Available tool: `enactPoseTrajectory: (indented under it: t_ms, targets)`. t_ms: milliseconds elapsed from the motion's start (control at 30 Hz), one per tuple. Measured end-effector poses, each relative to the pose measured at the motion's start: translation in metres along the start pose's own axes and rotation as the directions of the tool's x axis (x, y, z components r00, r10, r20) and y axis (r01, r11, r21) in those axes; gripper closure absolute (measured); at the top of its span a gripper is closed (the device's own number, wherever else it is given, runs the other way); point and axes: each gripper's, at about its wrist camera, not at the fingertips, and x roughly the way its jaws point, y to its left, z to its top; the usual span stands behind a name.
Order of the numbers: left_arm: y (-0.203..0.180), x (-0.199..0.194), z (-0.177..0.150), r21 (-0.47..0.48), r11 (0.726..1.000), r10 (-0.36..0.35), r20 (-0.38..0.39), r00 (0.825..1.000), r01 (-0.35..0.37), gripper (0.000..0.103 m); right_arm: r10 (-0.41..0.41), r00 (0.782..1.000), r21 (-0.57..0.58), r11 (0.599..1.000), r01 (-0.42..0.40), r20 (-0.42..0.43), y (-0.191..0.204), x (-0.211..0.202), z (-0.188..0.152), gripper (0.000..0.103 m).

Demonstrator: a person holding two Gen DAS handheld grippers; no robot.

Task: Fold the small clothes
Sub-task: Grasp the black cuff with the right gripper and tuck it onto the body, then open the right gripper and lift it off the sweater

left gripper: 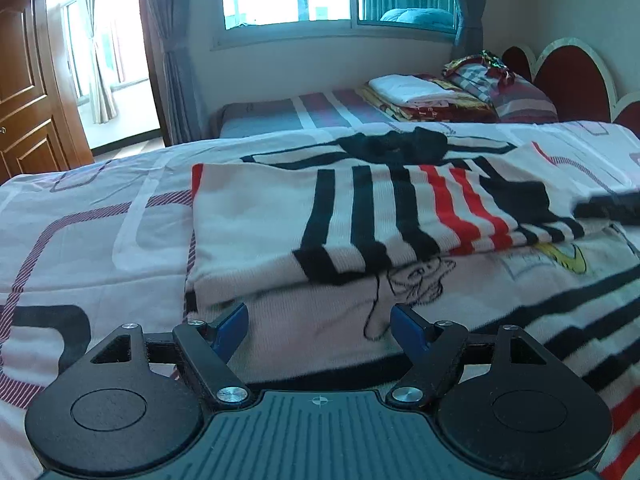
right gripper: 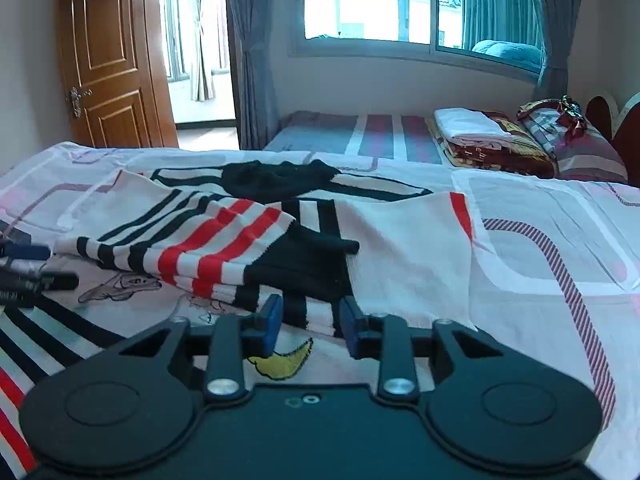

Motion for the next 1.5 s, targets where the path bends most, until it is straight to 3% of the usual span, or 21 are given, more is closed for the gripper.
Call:
enactPoseTrajectory:
  t_ms: [67,100,200,267,333,400,567,767,867,1000,1033,1100,1133,1200,1267,1400,1500]
  targets:
    - [0.000,-0.001,-0.002,0.002,1.000,0.011,-0.008,1.000,-0.011,0.025,-0.003,1.000,0.077,0.997,0.002,0.013,-0.014,0.017,0.006,0.039]
    - [0.002,-0.002,-0.003,-0.001,1.000,0.014,-0.010,1.000,-0.014,0.025,0.011,1.000,0.124,0.992,-0.010,-0.004,-0.023,0.030,0.010,0.042]
    - [0.008,-0.002,-0.006,-0.012,1.000,0.025,-0.024,0.999,-0.025,0.025,0.092,0.995,0.224,0.971,-0.083,-0.030,-0.037,0.063,0.015,0.059]
    - [0.012,-0.001,-0.008,-0.015,0.999,0.032,-0.026,0.999,-0.032,0.025,0.081,0.996,0.200,0.977,-0.073,-0.031,-0.032,0.073,0.013,0.061]
    - [0.018,0.001,-0.008,-0.028,0.999,0.039,-0.028,0.999,-0.040,0.025,0.102,0.994,0.199,0.975,-0.095,-0.025,-0.028,0.075,0.011,0.070]
    - [0.023,0.005,-0.009,-0.053,0.998,0.040,-0.037,0.999,-0.042,0.025,0.114,0.993,0.199,0.974,-0.107,-0.025,-0.024,0.073,0.011,0.095]
    - [0.024,0.010,-0.009,-0.063,0.997,0.043,-0.027,0.999,-0.045,0.025,0.118,0.993,0.183,0.977,-0.113,-0.013,-0.020,0.055,0.013,0.096]
    - [0.031,0.000,0.005,-0.123,0.992,0.055,0.108,0.993,-0.042,0.025,0.127,0.992,0.170,0.978,-0.123,-0.014,-0.020,0.045,0.013,0.096]
    - [0.030,0.001,0.017,-0.116,0.993,0.047,0.163,0.985,-0.028,0.025,0.137,0.990,0.220,0.967,-0.130,-0.018,-0.027,0.045,0.011,0.096]
    - [0.023,0.023,0.029,-0.054,0.998,0.016,0.122,0.992,-0.009,0.025,0.167,0.986,0.268,0.949,-0.165,0.017,-0.031,0.033,0.017,0.096]
    - [0.020,0.033,0.031,-0.040,0.999,0.010,0.080,0.997,-0.007,0.025,0.173,0.985,0.285,0.944,-0.167,0.002,-0.033,0.036,0.019,0.096]
    - [0.016,0.053,0.030,-0.003,1.000,0.009,-0.010,1.000,-0.009,0.025,0.110,0.990,0.256,0.963,-0.084,-0.090,-0.032,0.052,0.015,0.095]
    - [0.014,0.053,0.030,0.021,1.000,0.012,0.009,1.000,-0.012,0.025,0.087,0.987,0.233,0.971,-0.054,-0.133,-0.031,0.063,0.011,0.095]
    - [0.017,0.049,0.035,0.033,0.999,0.007,0.040,0.999,-0.008,0.025,0.082,0.991,0.205,0.977,-0.059,-0.105,-0.030,0.059,0.011,0.095]
    - [0.028,0.050,0.047,0.018,1.000,-0.004,0.078,0.997,0.003,0.025,0.044,0.999,0.170,0.985,-0.040,-0.023,-0.028,0.045,0.013,0.083]
    - [0.047,0.070,0.081,0.017,1.000,-0.003,0.098,0.995,0.001,0.025,-0.013,0.996,0.169,0.986,-0.002,0.088,-0.039,0.035,0.016,0.083]
    - [0.061,0.094,0.102,-0.002,1.000,-0.029,0.098,0.995,0.029,0.025,-0.078,0.989,0.195,0.979,0.052,0.125,-0.058,0.037,0.017,0.082]
